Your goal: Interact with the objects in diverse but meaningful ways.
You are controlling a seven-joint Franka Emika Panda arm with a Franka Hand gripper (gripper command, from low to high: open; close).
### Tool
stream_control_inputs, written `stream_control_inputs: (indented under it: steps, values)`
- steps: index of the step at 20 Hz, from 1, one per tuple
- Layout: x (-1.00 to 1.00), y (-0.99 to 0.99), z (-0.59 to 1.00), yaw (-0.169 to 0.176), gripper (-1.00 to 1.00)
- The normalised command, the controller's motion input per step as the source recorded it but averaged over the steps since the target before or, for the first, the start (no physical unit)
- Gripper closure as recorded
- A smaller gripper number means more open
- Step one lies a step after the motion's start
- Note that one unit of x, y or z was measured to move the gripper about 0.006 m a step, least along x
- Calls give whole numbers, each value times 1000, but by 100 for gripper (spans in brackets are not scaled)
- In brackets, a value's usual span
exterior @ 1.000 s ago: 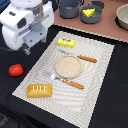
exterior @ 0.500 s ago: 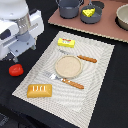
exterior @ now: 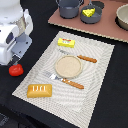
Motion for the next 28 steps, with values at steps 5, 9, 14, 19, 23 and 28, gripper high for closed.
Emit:
stream_control_inputs:
  steps: [5, 9, 14, 19, 23, 28]
  values:
    - [-385, -219, -203, 61, -100]
    - [-160, -124, -158, 54, -100]
    - [-41, -76, -194, 76, -100]
    - [-25, -83, -247, 113, -100]
    - [-50, -172, -126, 72, -100]
    - [-139, -227, -138, 51, -100]
